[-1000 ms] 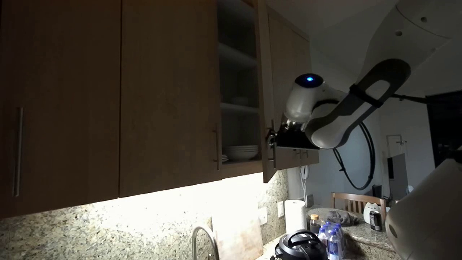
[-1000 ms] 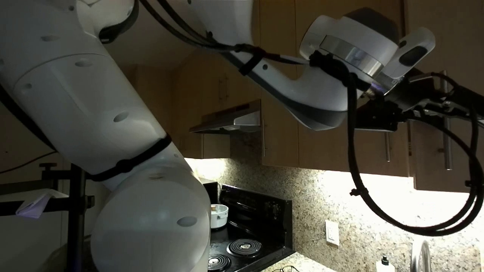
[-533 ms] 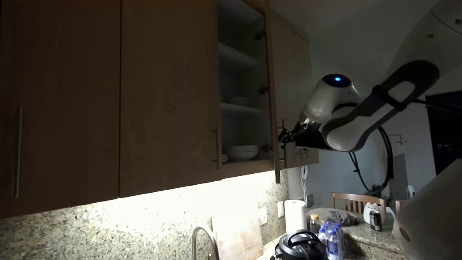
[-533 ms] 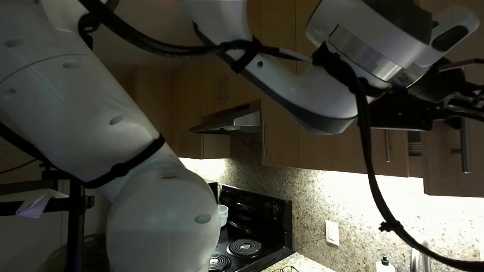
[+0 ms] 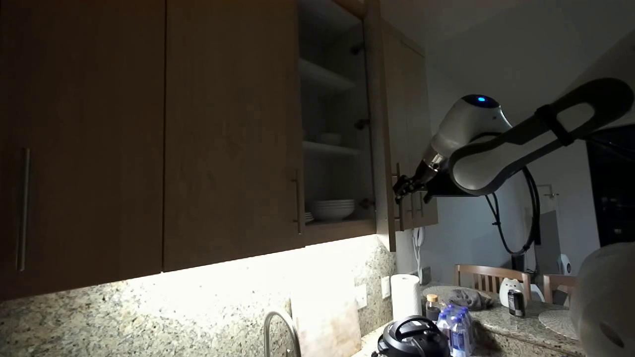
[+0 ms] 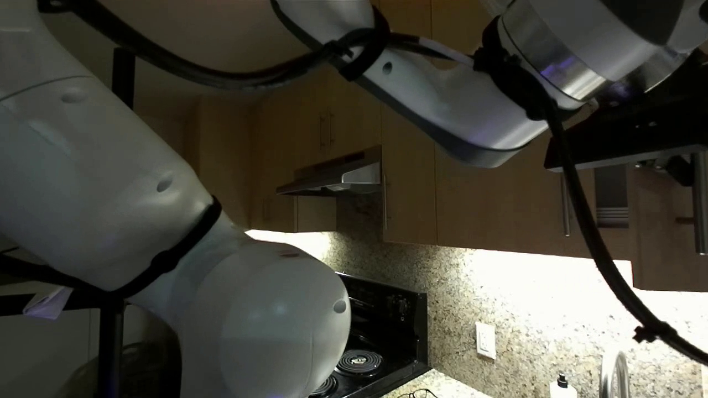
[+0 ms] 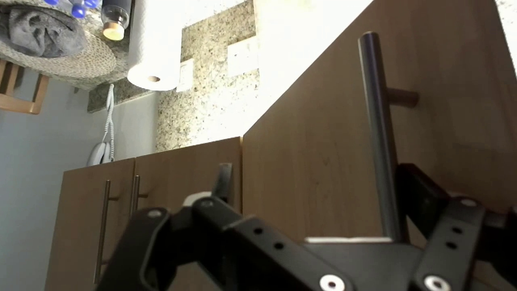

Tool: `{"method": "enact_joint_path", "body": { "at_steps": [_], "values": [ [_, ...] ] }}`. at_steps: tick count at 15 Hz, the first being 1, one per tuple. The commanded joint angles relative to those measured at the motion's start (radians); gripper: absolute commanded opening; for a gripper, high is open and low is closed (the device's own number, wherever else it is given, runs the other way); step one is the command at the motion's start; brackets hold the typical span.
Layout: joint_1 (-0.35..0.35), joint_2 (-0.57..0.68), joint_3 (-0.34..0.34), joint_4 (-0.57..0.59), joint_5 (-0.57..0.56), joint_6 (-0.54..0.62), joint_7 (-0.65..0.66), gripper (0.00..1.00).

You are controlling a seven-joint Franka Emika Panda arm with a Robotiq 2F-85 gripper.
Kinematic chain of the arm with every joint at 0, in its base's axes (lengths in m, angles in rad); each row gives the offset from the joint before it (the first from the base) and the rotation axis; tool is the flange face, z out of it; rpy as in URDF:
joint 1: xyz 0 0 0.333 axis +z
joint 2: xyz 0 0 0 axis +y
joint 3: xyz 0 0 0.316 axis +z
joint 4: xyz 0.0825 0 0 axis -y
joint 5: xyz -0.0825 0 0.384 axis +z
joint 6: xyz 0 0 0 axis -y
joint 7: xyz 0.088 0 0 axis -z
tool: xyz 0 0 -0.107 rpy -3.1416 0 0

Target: Open the third cabinet door from the right

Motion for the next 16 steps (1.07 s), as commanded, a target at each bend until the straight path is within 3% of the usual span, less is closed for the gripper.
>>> {"method": "enact_joint_path", "body": {
  "at_steps": [1, 2, 3, 9, 12, 16],
  "values": [
    [0.022, -0.063, -0.034, 0.060, 0.036, -0.196, -0.180, 1.00],
    [-0.051, -0.015, 0.023, 0.057, 0.163, -0.159, -0.279, 1.00],
    [-0.066, -0.008, 0.037, 0.064, 0.219, -0.174, -0.333, 1.00],
    [-0.270, 0.095, 0.204, 0.102, 0.479, -0.205, -0.541, 1.00],
    [-0.385, 0.120, 0.290, 0.136, 0.497, -0.278, -0.567, 1.00],
    [-0.495, 0.149, 0.333, 0.186, 0.480, -0.337, -0.584, 1.00]
  ]
}}
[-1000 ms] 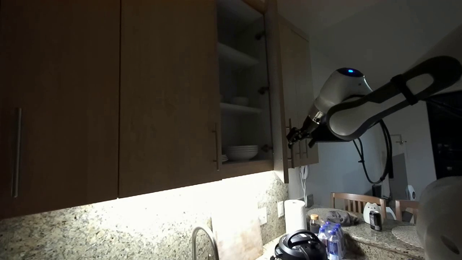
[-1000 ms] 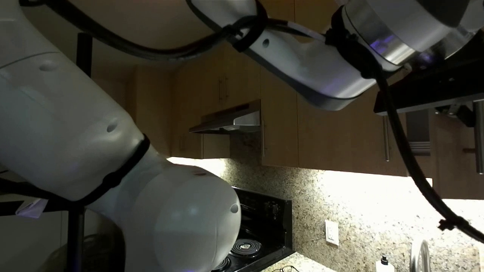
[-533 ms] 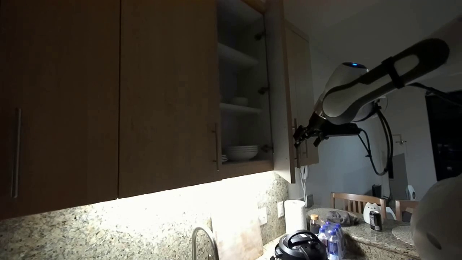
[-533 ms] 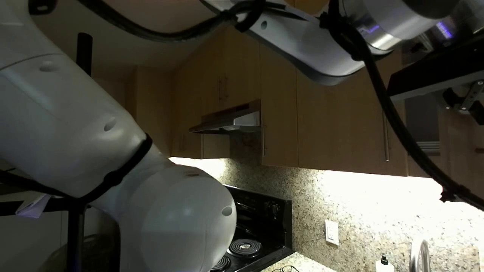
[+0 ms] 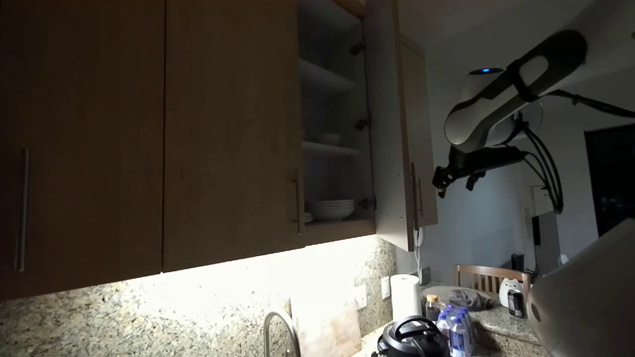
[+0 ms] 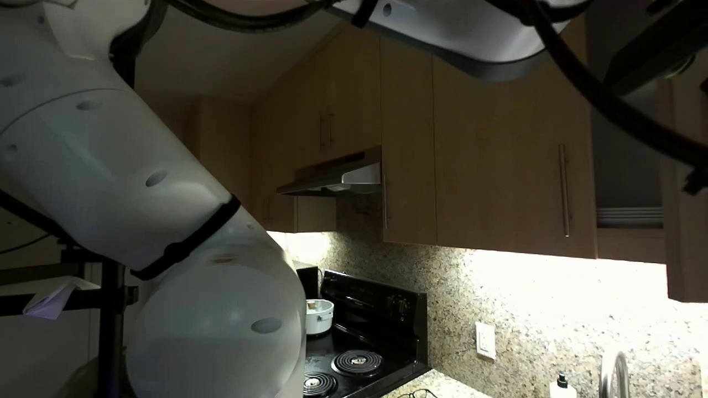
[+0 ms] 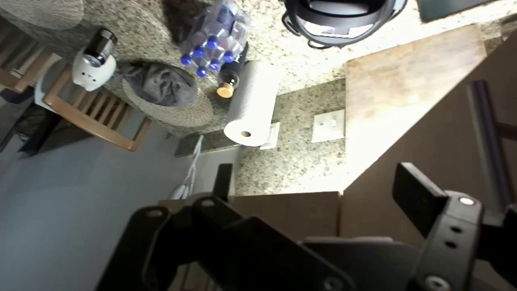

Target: Open the third cabinet door from the right

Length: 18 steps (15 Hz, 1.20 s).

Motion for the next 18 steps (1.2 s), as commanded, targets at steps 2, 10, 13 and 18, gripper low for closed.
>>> {"method": "enact_joint_path", "body": {
  "at_steps": [2, 10, 13, 18],
  "values": [
    [-0.089, 0.062, 0.053, 0.066, 0.012, -0.055, -0.047, 1.00],
    [-0.046, 0.050, 0.081, 0.131, 0.031, -0.325, -0.166, 1.00],
    [0.006, 0.008, 0.091, 0.133, 0.052, -0.509, -0.239, 1.00],
    [0.128, -0.078, 0.138, 0.142, 0.083, -0.710, -0.308, 1.00]
  ]
}}
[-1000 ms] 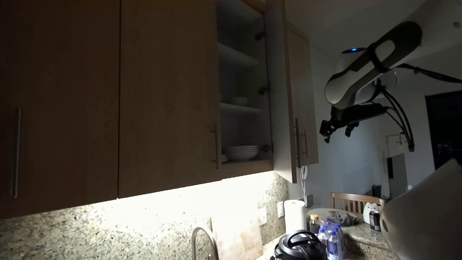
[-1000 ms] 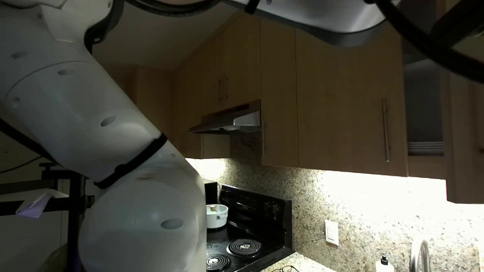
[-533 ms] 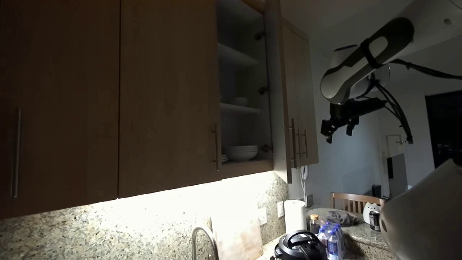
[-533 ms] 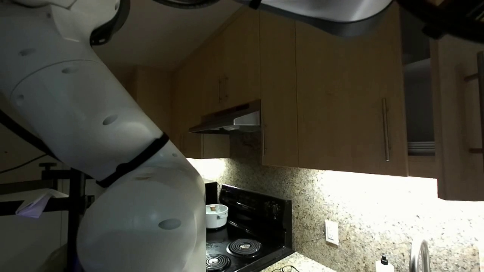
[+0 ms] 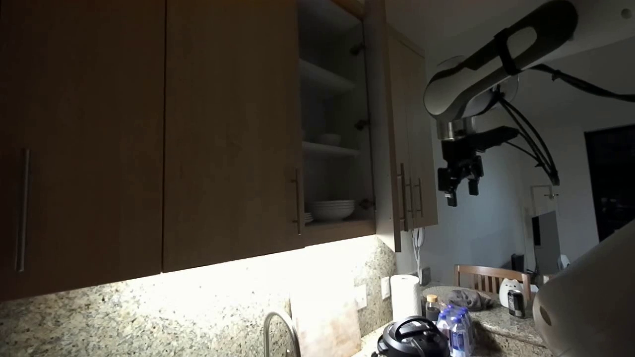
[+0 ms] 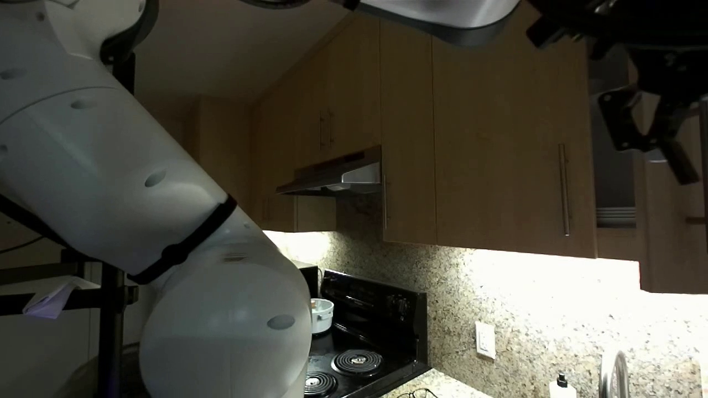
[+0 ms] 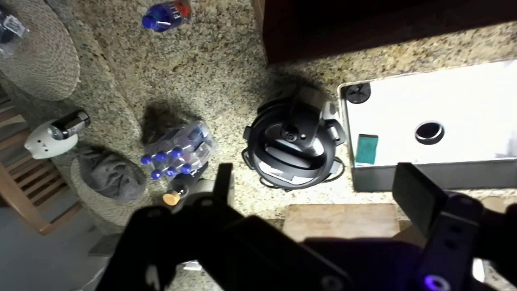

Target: Open the third cabinet door from the right

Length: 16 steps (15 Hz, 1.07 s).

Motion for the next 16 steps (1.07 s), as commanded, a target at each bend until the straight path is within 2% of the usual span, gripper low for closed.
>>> {"method": "enact_joint_path", "body": {
  "at_steps": [1, 4, 9, 16],
  "values": [
    [0.068, -0.069, 0.041, 0.021, 0.041, -0.128, -0.054, 1.00],
    [0.134, -0.103, 0.073, 0.061, 0.053, -0.245, -0.058, 1.00],
    [0.244, -0.122, 0.109, 0.129, 0.081, -0.344, -0.062, 1.00],
    [0.325, -0.043, 0.193, 0.244, 0.107, -0.463, -0.008, 1.00]
  ]
}}
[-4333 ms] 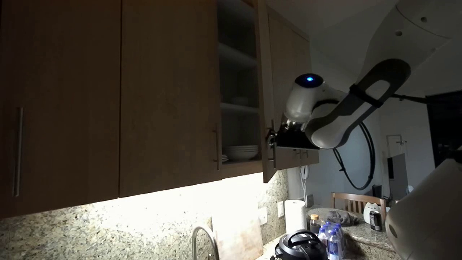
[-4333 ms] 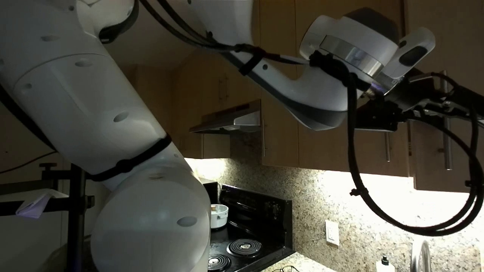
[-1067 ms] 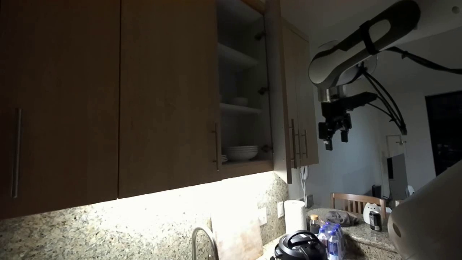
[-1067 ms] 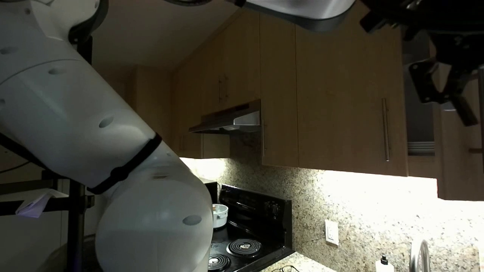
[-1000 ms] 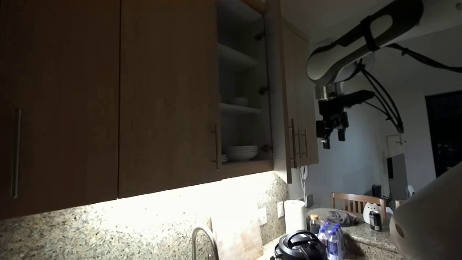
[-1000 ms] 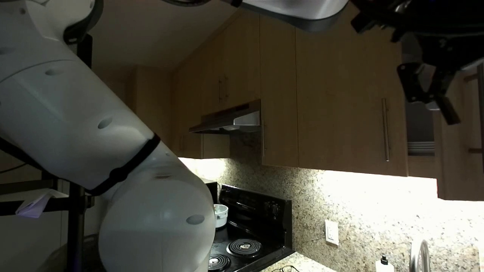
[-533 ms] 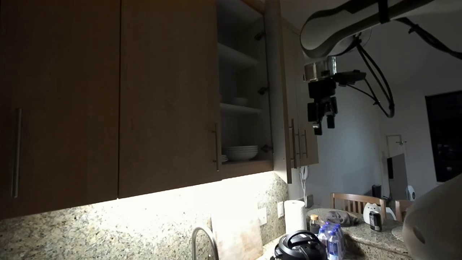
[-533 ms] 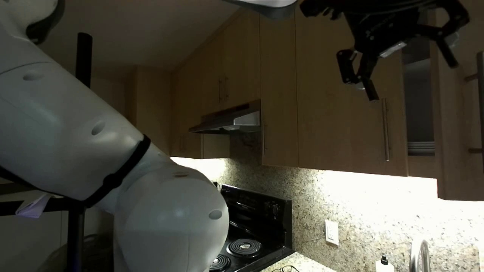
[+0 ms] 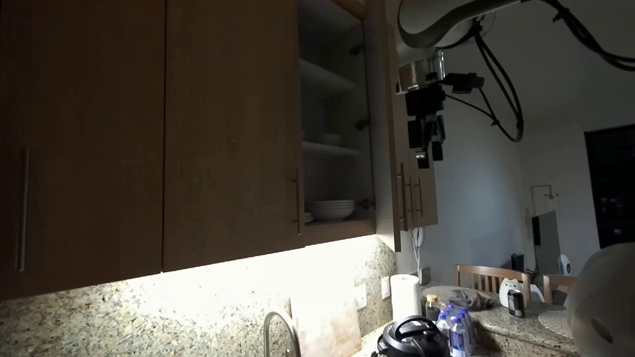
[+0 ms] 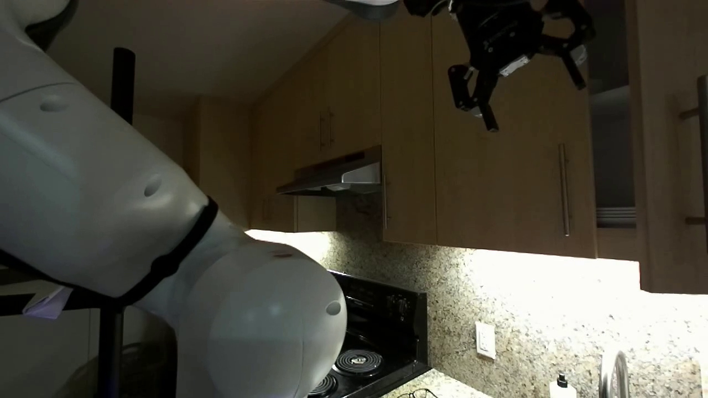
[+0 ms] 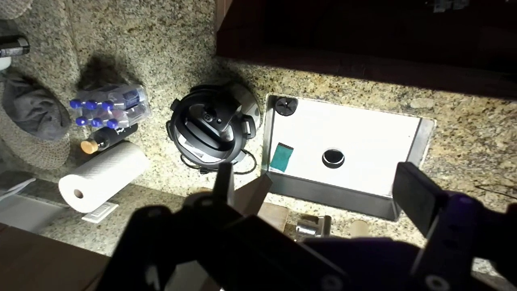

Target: Open the third cabinet door from the right

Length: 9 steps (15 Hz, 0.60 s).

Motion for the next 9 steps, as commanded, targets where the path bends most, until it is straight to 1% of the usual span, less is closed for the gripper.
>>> {"method": "enact_joint_path", "body": {
  "at_steps": [1, 3, 6, 9],
  "values": [
    [0.035, 0.096, 0.048, 0.098, 0.057, -0.059, 0.028, 1.00],
    [0.050, 0.143, 0.072, 0.141, 0.078, -0.045, 0.050, 1.00],
    [0.060, 0.237, 0.092, 0.216, 0.101, 0.013, 0.086, 1.00],
    [0.038, 0.321, 0.121, 0.268, 0.088, 0.108, 0.179, 1.00]
  ]
}}
